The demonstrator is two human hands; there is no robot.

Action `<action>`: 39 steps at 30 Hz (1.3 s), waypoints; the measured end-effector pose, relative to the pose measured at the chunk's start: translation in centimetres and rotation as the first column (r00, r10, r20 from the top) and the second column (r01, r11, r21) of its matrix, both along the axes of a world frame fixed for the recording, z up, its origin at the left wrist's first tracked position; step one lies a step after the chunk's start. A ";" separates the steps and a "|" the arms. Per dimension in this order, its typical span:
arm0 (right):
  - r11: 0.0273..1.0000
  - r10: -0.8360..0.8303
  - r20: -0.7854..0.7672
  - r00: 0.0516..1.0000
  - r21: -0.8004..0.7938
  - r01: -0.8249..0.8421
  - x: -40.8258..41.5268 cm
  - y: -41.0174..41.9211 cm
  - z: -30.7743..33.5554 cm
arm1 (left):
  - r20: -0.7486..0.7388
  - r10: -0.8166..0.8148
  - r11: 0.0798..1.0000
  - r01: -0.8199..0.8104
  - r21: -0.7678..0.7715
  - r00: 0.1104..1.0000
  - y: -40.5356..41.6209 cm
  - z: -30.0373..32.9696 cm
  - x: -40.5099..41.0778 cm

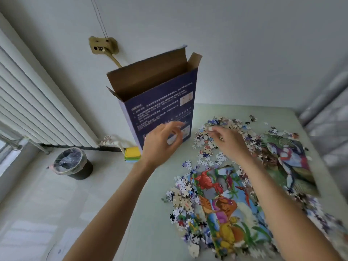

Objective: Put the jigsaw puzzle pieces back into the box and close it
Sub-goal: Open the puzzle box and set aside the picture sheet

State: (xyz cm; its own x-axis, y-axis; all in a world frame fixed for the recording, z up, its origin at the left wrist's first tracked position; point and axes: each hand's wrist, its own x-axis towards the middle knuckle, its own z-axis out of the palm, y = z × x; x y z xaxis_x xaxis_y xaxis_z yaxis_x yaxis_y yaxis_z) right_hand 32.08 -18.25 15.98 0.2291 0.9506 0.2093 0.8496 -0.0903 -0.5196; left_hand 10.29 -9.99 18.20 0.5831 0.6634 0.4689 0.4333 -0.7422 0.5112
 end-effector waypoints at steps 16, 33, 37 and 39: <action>0.763 -0.255 0.117 0.960 -0.586 0.274 9.4 -20.3 -16.8 | -0.653 0.022 0.749 -0.445 -0.490 0.757 -11.0 -18.7 11.3; 0.881 -0.066 0.250 0.966 -0.439 0.174 19.2 -16.2 -18.5 | -0.367 0.498 0.432 -0.591 -0.681 0.786 -15.9 -19.2 11.0; 0.959 -0.088 0.258 0.962 -0.241 0.152 19.0 -16.8 -17.7 | -0.413 0.455 0.437 -0.602 -0.668 0.789 -16.5 -18.1 11.4; 0.991 -0.109 0.216 0.970 -0.048 0.122 17.8 -16.9 -16.5 | -0.366 0.455 0.398 -0.553 -0.732 0.812 -16.7 -17.8 11.4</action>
State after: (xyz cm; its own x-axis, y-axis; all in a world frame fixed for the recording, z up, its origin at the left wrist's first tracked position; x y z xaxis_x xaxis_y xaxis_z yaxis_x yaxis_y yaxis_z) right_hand 49.84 -35.10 -0.49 0.2943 0.9328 0.2081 0.9219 -0.2197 -0.3191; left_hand 21.69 -26.70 0.37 0.0186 0.9029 -0.4294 0.6667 0.3089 0.6784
